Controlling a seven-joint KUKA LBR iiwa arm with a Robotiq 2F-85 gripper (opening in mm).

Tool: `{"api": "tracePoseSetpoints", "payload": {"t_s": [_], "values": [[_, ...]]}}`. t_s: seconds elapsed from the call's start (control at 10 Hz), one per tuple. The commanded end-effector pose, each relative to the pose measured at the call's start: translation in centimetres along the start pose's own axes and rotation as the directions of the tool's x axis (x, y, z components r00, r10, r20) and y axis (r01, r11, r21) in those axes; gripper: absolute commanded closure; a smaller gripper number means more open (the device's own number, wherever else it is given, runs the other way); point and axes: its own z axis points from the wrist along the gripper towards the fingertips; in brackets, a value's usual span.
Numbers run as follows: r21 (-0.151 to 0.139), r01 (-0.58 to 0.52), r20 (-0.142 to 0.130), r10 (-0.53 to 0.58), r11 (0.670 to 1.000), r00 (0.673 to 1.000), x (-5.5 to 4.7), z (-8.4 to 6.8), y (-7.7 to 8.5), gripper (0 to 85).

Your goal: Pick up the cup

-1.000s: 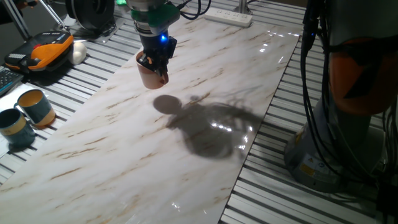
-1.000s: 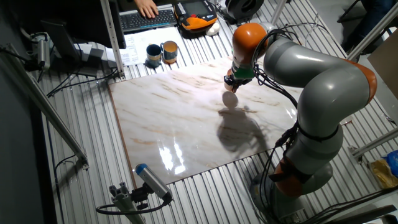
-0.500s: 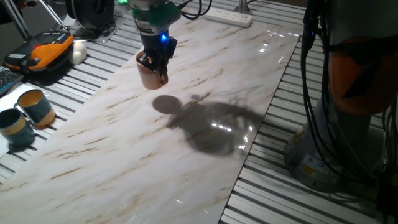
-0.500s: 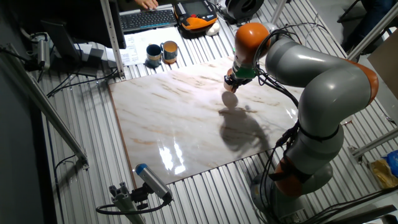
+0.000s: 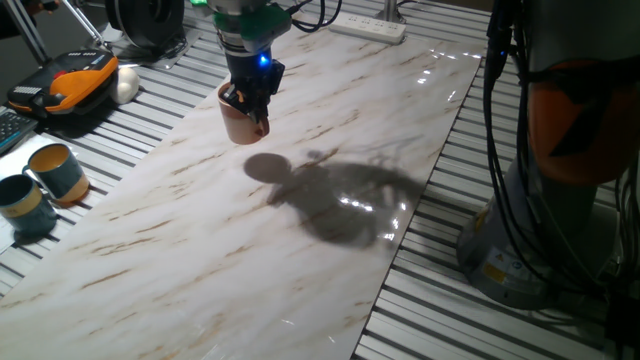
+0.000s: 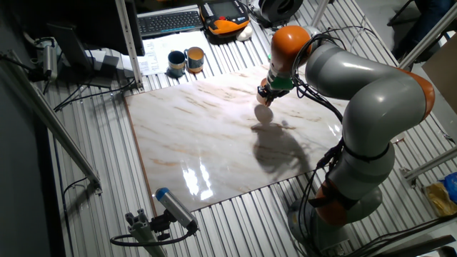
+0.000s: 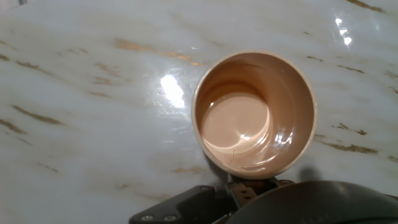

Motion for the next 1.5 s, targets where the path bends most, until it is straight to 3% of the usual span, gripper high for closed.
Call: {"api": "tracePoseSetpoints", "payload": {"t_s": [0.0,0.1,1.4], "values": [[-0.003,0.001,-0.001,-0.001,1.0,1.0,-0.06,-0.02,-0.01,85.0],[-0.003,0.001,-0.001,-0.001,1.0,1.0,-0.09,0.02,0.01,68.0],[0.009,-0.01,-0.001,0.01,1.0,1.0,-0.21,0.19,0.14,68.0]]}}
